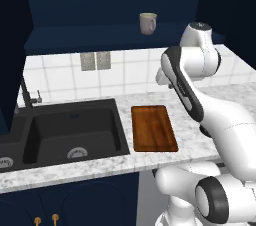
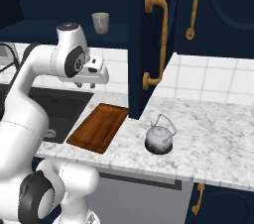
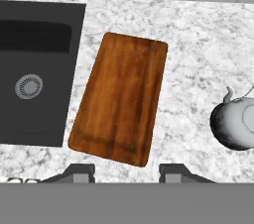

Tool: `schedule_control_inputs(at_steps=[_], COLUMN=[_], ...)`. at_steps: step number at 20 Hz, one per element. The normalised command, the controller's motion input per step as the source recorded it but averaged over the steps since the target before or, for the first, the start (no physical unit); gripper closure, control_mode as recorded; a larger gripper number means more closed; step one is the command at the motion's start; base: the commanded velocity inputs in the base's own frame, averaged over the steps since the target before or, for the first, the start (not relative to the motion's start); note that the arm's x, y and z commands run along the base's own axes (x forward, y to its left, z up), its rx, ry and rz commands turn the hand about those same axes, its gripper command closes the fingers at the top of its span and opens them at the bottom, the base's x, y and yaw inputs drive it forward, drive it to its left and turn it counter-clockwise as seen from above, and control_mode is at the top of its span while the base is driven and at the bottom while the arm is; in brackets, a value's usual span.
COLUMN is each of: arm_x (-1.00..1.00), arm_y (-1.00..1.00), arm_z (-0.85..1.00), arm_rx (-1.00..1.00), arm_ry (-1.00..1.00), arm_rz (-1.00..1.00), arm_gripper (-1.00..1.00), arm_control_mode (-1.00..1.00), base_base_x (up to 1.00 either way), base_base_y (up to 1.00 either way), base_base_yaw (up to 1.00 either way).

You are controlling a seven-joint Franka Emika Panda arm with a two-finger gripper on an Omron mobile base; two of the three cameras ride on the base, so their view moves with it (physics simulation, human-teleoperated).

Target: Pick the kettle from the counter and place it on the tray. Then pick the mug from the cabinet and place it on the tray. Then close the cabinet doors.

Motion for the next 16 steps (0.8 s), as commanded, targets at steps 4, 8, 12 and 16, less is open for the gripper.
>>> schedule_control_inputs(at_steps=[4,8,12,16], arm_x=[0.0,0.0,0.06,0.01], arm_y=[-0.08,-0.89,-1.0,-0.92], arm_z=[-0.25,-0.6,-0.58,-0.48], arm_rx=[0.0,-0.05,-0.08,-0.07], arm_ry=[0.0,0.02,0.0,-0.02], arm_rz=[0.0,0.0,0.0,0.03], arm_gripper=[-1.0,-1.0,-1.0,-1.0], arm_control_mode=[-1.0,-1.0,-1.0,-1.0], base_base_x=[0.0,0.0,0.0,0.0], base_base_y=[0.0,0.0,0.0,0.0], base_base_yaw=[0.0,0.0,0.0,0.0])
